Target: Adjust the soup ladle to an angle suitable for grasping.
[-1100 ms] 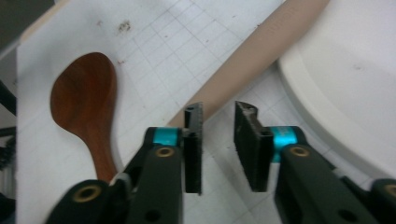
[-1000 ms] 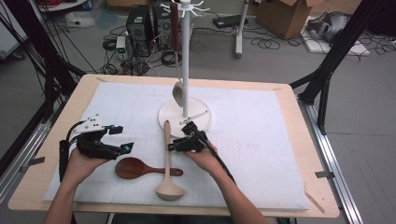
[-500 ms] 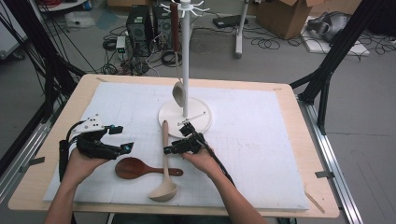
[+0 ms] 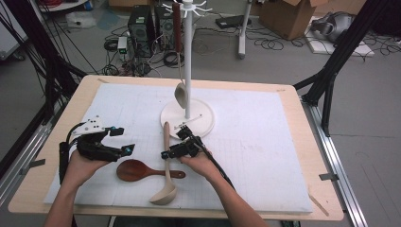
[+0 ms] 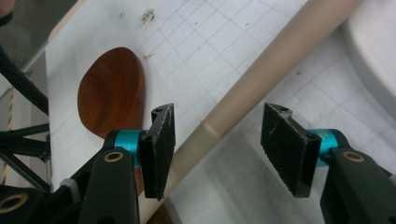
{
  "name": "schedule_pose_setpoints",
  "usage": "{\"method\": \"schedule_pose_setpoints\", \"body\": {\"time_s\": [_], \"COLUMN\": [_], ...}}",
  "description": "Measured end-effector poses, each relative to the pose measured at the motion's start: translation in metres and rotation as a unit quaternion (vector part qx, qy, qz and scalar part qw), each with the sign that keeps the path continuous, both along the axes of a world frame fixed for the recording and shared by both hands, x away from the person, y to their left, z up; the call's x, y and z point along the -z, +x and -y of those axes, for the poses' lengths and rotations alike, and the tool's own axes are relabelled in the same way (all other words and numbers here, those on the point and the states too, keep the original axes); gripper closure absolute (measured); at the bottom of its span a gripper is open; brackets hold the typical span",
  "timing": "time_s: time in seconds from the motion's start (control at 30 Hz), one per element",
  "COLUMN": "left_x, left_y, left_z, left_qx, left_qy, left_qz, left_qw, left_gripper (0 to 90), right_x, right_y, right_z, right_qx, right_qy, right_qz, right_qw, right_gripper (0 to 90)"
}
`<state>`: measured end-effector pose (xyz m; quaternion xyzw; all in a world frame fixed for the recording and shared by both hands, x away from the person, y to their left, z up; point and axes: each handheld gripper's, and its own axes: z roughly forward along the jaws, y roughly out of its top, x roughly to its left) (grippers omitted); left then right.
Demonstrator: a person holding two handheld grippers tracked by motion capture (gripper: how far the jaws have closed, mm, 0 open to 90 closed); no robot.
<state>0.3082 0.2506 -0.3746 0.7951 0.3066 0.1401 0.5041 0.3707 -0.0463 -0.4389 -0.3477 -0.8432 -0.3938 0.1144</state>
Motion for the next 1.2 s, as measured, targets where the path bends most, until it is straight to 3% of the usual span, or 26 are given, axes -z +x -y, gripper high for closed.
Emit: {"method": "schedule_pose_setpoints", "body": {"time_s": [0.17,0.3,0.9,1.2], "left_x": [0.0,0.001,0.001,0.004], "left_y": [0.0,0.0,0.0,0.002], "left_z": [0.0,0.0,-0.002,-0.001], "left_qx": [0.0,0.0,-0.003,0.003], "left_qy": [-0.001,0.0,0.0,-0.004], "left_qz": [-0.001,-0.002,-0.003,-0.008], "left_qw": [1.0,1.0,1.0,1.0], "left_gripper": [19.5,19.5,19.9,22.6], "right_x": [0.002,0.002,0.002,-0.005], "right_y": [0.001,0.001,0.002,-0.002], "right_z": [-0.007,-0.007,-0.014,-0.014], "right_qx": [0.001,0.006,-0.013,-0.026], "right_qy": [-0.008,-0.007,0.029,0.051], "right_qz": [0.008,-0.001,-0.029,-0.017], "right_qw": [0.9999,1.0,0.9991,0.9982], "right_gripper": [50.1,53.2,64.7,67.4]}}
